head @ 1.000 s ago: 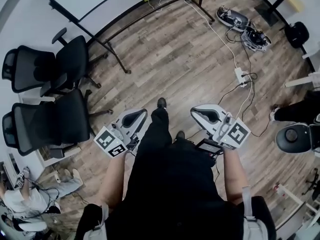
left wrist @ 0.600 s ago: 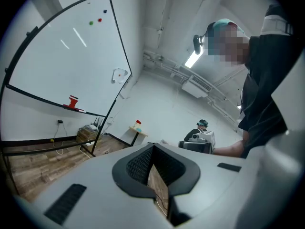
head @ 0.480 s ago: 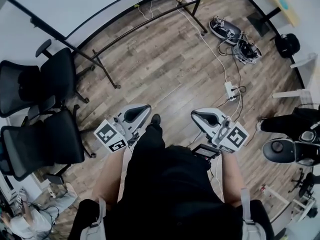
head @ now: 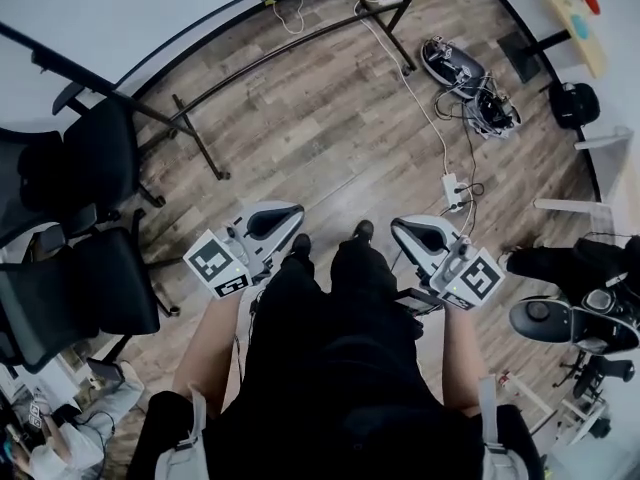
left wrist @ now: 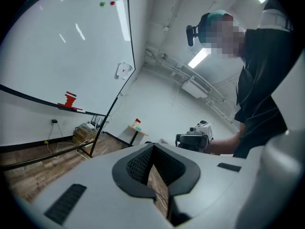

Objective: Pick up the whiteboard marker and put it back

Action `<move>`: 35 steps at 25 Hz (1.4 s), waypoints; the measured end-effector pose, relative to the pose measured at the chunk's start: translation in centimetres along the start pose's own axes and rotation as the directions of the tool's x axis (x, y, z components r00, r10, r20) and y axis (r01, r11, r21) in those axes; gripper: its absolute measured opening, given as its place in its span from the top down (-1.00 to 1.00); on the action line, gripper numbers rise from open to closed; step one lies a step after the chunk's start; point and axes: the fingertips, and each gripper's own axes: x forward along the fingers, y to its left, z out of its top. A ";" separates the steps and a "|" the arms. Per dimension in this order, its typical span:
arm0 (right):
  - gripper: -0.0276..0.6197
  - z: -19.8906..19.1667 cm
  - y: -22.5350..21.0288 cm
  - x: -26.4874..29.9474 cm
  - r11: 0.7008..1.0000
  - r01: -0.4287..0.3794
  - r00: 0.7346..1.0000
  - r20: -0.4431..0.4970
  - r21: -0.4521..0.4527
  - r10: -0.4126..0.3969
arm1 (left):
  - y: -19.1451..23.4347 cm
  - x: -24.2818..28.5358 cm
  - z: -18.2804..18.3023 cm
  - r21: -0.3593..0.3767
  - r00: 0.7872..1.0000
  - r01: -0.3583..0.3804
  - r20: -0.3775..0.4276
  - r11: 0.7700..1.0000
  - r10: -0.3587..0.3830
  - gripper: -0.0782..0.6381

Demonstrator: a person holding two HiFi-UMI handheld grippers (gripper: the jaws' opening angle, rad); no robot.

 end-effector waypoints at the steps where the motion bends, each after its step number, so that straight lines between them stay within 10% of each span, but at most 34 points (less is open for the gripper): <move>1: 0.85 0.0 -1.3 0.0 1.000 -0.001 1.000 0.007 0.008 0.001 | 0.5 0.9 -0.1 -0.002 1.000 -0.003 -0.008 1.000 0.003 0.75; 18: 0.85 4.4 -23.0 -2.7 0.977 -0.208 0.973 0.090 -0.034 0.211 | 8.3 22.9 6.8 0.057 0.992 -0.124 -0.029 0.991 0.125 0.75; 27: 0.85 5.4 -29.4 0.5 0.957 -0.288 0.951 0.115 -0.008 0.287 | 13.0 23.8 7.9 0.013 0.968 -0.250 -0.034 0.968 0.251 0.75; 35: 0.85 9.0 -35.2 9.4 0.953 -0.301 0.953 0.037 -0.044 0.302 | 21.9 24.6 12.3 -0.072 0.977 -0.142 0.152 0.987 0.151 0.75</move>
